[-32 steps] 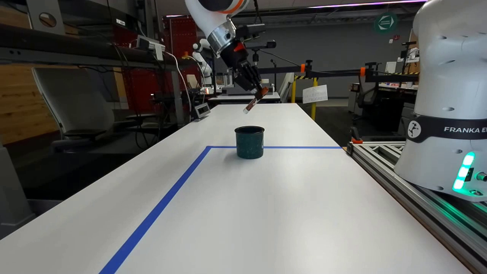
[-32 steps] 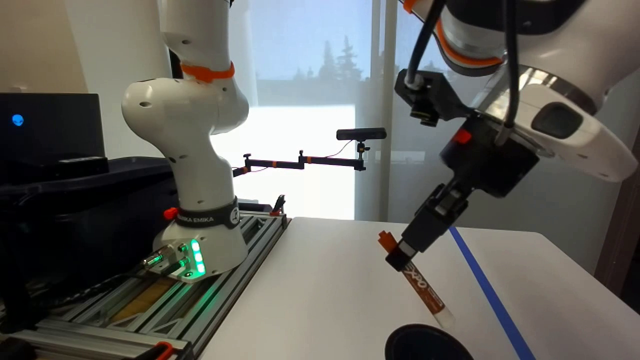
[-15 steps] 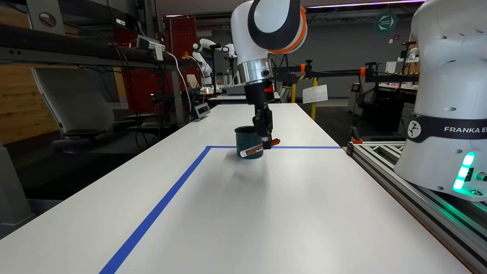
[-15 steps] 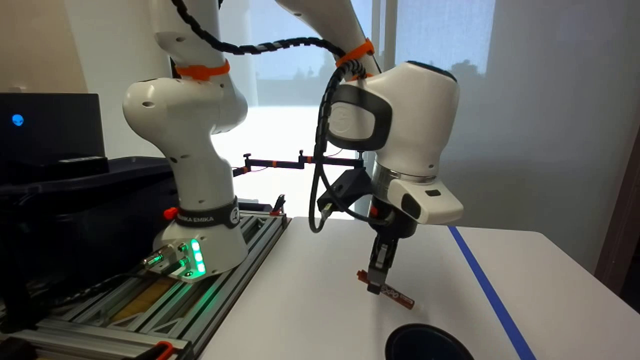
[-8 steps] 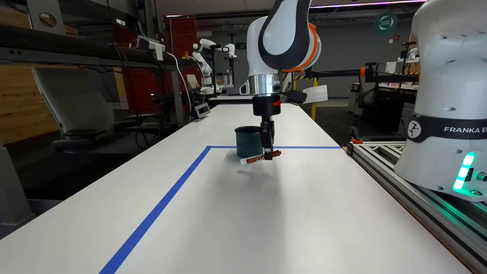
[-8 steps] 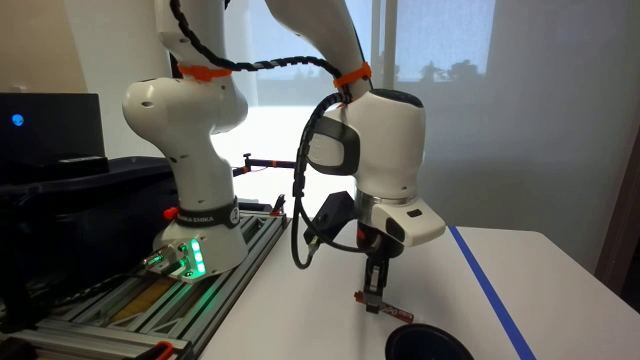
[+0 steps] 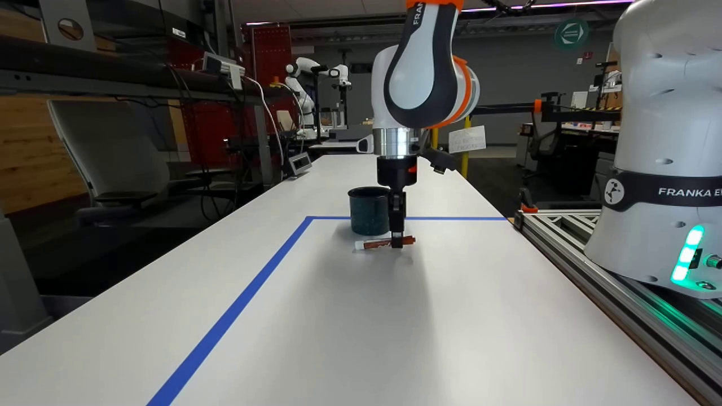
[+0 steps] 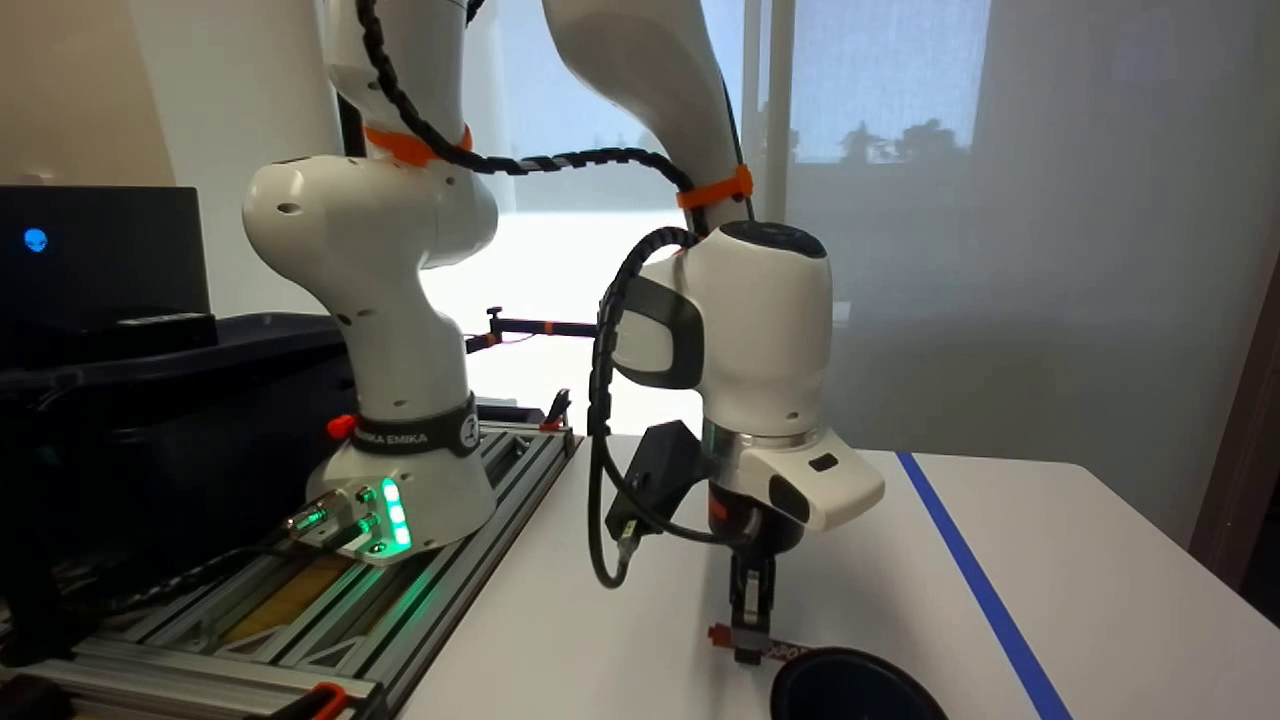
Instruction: Take the marker out of the mug.
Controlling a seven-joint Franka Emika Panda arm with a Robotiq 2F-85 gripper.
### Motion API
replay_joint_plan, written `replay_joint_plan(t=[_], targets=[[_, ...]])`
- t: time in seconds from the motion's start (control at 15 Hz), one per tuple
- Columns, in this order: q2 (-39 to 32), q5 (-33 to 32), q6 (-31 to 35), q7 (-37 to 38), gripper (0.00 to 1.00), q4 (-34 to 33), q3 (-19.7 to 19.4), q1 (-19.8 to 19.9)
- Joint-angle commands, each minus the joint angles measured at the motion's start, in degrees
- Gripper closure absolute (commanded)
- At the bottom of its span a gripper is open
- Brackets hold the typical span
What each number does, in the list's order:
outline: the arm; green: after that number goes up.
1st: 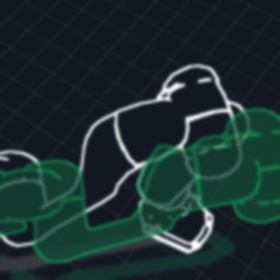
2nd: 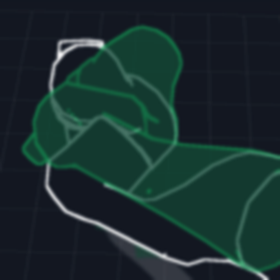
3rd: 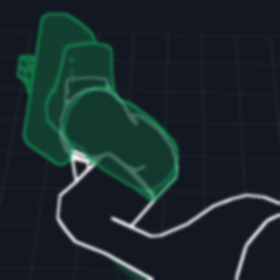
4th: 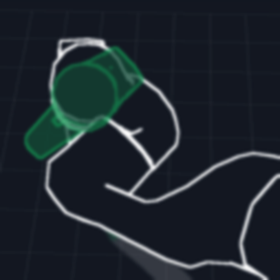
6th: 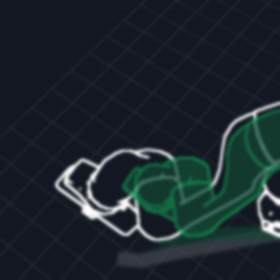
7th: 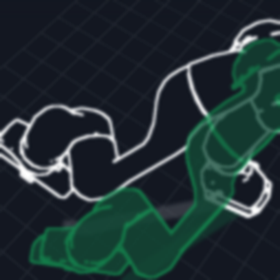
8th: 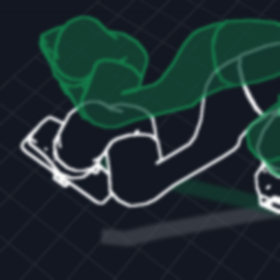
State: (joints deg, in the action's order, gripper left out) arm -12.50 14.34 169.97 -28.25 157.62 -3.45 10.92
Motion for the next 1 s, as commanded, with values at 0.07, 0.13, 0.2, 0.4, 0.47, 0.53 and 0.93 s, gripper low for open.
replay_joint_plan(t=[0.07,0.13,0.2,0.4,0.47,0.53,0.93], targets=[[-2.52,-3.06,3.55,0.94,0.55,-0.05,-3.18,-2.73],[-2.68,-3.86,3.69,1.72,0.53,-0.06,-4.38,-3.84],[-2.93,-5.53,3.79,2.99,0.48,-0.07,-6.86,-6.06],[-2.38,-18.46,2.59,14.50,0.25,-0.22,-13.03,-10.31],[-1.57,-21.62,1.51,17.75,0.17,-0.28,-15.56,-12.56],[-0.97,-24.65,0.58,21.34,0.10,-0.37,-18.52,-15.40],[6.18,-41.79,-10.55,41.06,0.00,-0.34,-26.21,-24.47]])
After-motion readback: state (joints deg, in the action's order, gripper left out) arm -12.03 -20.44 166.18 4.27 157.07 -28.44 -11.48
